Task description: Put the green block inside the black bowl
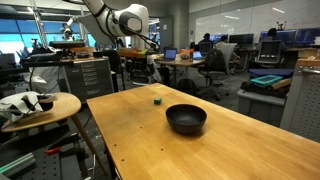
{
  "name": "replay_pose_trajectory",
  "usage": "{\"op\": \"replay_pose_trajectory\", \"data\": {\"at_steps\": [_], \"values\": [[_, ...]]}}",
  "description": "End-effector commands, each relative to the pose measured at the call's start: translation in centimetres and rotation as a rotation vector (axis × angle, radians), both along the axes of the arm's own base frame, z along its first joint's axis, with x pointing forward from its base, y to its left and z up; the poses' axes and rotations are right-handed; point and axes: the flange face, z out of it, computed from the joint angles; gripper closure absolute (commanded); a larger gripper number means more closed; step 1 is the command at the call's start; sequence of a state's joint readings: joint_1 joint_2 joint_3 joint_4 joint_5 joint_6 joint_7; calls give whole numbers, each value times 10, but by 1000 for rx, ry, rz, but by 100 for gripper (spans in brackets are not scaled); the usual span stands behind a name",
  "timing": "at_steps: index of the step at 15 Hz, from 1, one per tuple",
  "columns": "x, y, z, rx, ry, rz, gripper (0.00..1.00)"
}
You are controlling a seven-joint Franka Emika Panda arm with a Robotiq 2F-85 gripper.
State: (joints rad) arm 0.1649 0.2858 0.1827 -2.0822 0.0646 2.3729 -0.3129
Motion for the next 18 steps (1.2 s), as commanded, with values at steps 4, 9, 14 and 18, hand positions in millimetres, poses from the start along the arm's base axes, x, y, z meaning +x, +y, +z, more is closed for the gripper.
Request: {"op": "replay_pose_trajectory", "data": {"at_steps": [4,9,14,18], "values": [[34,23,-39,37,-61,5,0],[53,23,-75,40,-94,6,0],[75,23,-101,32,-124,19,0],[89,23,-112,26,-143,33,0]]}}
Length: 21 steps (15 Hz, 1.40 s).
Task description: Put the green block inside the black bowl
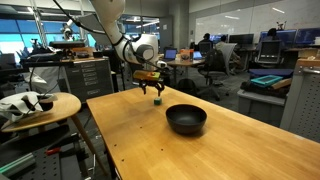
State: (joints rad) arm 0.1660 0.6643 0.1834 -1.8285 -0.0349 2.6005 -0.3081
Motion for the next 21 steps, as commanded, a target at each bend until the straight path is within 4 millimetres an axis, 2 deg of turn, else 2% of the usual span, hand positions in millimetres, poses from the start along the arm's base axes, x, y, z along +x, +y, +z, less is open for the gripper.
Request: {"op": "replay_pose_trajectory", "data": {"at_steps": [1,5,11,12,13,15,19,21], "values": [[21,2,-6,-7,-37,6,0],[28,-4,-13,-24,-33,23,0],[28,-12,-24,-47,-18,39,0],[28,-13,-25,-47,-14,34,4],[29,-13,-26,-45,-11,31,26],[29,-13,-27,-45,-6,30,30],[31,-14,-27,-49,-5,30,64],[31,-16,-27,-52,0,28,77]]}}
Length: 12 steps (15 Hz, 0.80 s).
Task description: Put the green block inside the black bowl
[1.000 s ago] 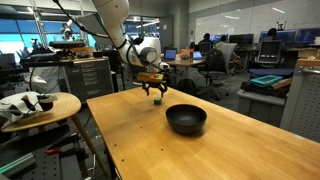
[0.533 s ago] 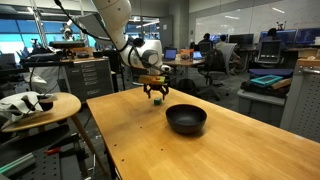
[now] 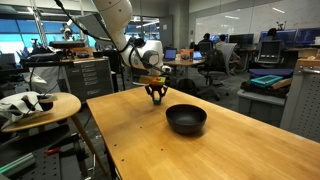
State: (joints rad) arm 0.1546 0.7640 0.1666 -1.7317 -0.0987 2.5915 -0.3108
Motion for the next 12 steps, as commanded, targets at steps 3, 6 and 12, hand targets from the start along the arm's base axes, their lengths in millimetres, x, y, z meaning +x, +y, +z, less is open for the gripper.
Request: {"op": "replay_pose_trajectory", "data": {"at_steps": [3,6,12], "values": [[9,-8,5,-24,10,3,81],[13,-15,13,-30,-1,-11,82],[33,-42,51,-50,-51,-59,82]]}}
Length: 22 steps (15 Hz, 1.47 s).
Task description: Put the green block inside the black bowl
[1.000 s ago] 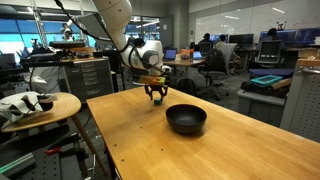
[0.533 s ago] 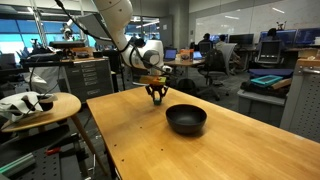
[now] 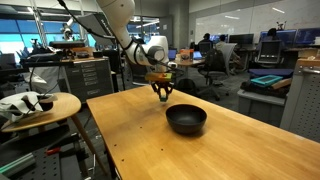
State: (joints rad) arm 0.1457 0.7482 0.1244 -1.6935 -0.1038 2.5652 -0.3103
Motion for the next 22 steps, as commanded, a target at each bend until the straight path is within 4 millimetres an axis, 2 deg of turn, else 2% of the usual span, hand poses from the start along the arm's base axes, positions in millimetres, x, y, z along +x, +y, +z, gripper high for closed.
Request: {"op": "replay_pose_trajectory", "data": {"at_steps": [1,6,11,17,22], "values": [[16,-19,41,-22,-27,-33,82],[24,-57,88,-41,-57,-88,82],[18,-102,113,-69,-60,-168,83],[-4,-154,114,-97,-45,-287,83],[-30,-179,106,-118,-11,-363,83]]}}
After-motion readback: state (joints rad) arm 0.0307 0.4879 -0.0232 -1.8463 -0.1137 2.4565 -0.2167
